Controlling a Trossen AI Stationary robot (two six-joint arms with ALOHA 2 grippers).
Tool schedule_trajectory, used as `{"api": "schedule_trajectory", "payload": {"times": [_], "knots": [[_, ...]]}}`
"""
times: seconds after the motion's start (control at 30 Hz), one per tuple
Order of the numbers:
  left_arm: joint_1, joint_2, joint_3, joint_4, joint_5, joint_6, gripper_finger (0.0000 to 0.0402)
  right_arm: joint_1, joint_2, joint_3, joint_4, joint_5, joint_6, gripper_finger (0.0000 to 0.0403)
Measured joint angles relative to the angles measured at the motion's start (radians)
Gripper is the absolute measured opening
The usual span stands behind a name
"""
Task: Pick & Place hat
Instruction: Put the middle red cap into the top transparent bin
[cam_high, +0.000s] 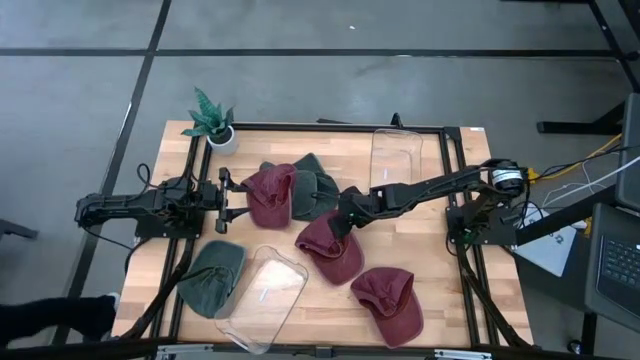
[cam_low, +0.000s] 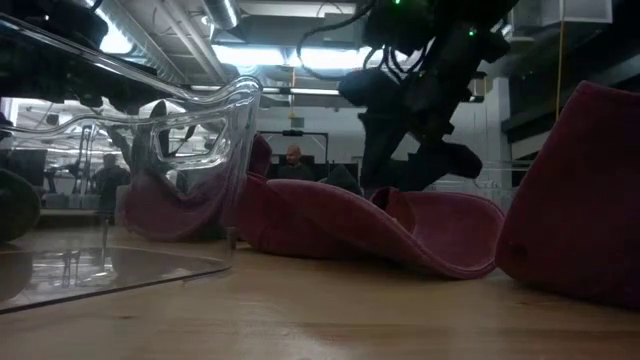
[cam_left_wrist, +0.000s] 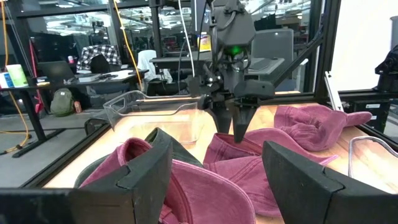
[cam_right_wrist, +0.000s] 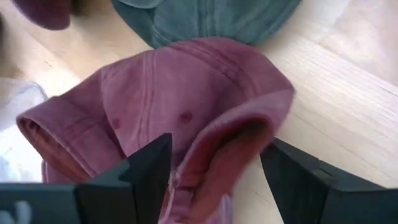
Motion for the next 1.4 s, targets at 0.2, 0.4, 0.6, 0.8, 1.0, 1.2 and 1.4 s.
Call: {"api": "schedule_trajectory", "payload": {"times": [0.2,0.4,0.6,0.8,1.0,1.2,1.4], "knots": [[0.000,0.000,0.000,0.000,0.000,0.000,0.0245,0.000,0.042,0.000,0.047,0.001,-0.017,0.0241],[0.000,0.000,0.000,0.000,0.000,0.000,0.0245,0.000,0.044,0.000,0.037,0.018,-0.024,0.0237],[0.000,0.000,0.000,0.000,0.000,0.000,0.0245,0.000,0.044,0.000,0.024,0.020,-0.050,0.0176],[0.000,0.000,0.000,0.000,0.000,0.000,0.0245,0.000,0.044,0.000,0.024,0.020,-0.084,0.0079],[0.000,0.000,0.000,0.000,0.000,0.000,0.0245,0.009,0.044,0.000,0.026,0.016,-0.149,0.0011],[0.000,0.000,0.000,0.000,0.000,0.000,0.0245,0.023,0.042,0.025,0.025,0.010,-0.241,0.0010],[0.000,0.000,0.000,0.000,0.000,0.000,0.0245,0.027,0.035,0.138,-0.057,0.001,-0.361,0.0009]]}}
